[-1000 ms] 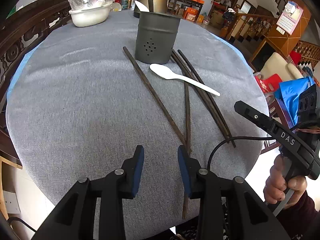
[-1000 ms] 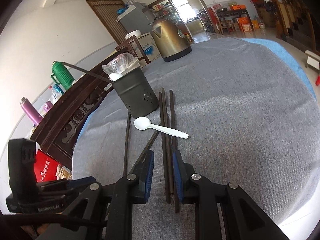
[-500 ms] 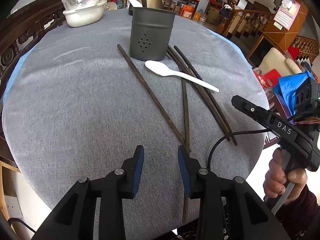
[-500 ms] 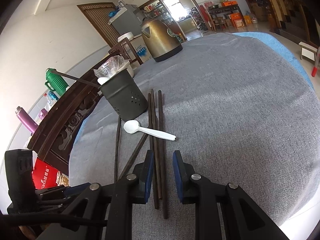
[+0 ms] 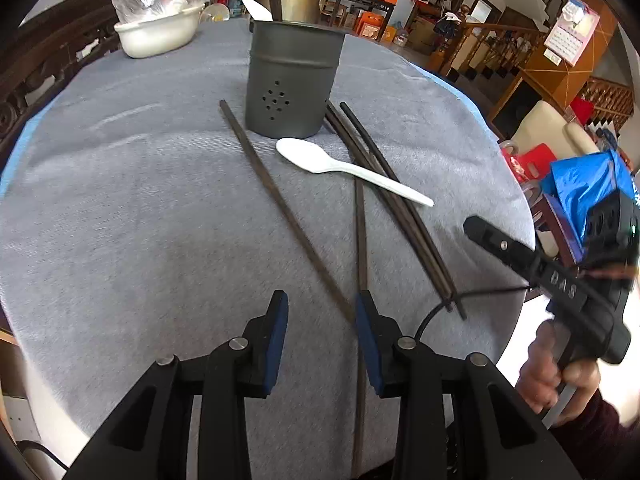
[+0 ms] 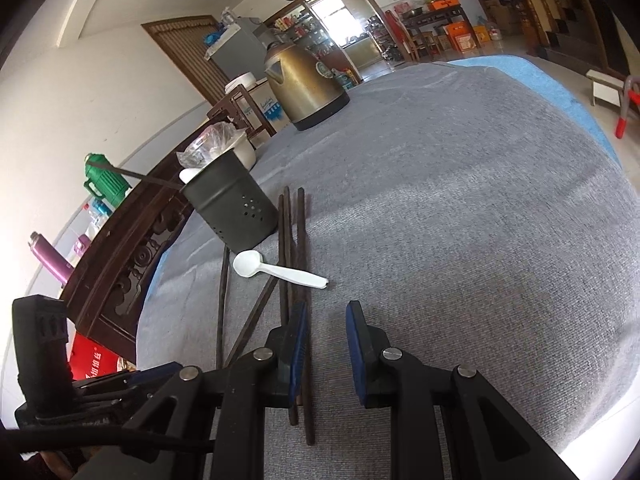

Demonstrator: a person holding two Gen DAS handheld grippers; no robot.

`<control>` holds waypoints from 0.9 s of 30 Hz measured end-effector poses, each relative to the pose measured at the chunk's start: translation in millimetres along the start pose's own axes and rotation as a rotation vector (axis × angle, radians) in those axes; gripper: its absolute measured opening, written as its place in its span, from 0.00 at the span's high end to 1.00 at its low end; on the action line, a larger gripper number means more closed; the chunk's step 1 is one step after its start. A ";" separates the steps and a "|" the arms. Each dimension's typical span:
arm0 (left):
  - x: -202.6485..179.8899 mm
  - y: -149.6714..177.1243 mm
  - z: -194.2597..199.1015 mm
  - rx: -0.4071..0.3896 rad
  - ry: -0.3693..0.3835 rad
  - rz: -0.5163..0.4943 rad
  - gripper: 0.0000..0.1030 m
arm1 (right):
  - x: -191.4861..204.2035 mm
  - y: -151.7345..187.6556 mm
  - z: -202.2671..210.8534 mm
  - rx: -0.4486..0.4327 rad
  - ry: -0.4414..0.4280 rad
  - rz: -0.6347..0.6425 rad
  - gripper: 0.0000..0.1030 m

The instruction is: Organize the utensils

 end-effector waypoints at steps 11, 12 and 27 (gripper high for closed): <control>-28.4 -31.2 -19.1 0.044 0.080 -0.020 0.74 | -8.0 1.1 -3.8 -0.001 -0.016 -0.025 0.79; -29.2 -33.9 -22.3 0.054 0.086 -0.017 0.77 | -8.8 0.9 -3.9 -0.004 -0.019 -0.028 0.79; -37.8 -60.5 -49.9 0.113 0.066 0.027 0.84 | -14.5 -56.0 -1.6 -0.168 -0.041 -0.060 0.77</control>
Point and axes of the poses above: each gripper's, at about its wrist camera, not at the fingertips, and z roughly against the way its jaws point, x to its left, y to its underside, the point moved 10 cm from there along -z, roughly the way its jaws point, and after that the axes turned 12 degrees about x, right-handed, at the moved point
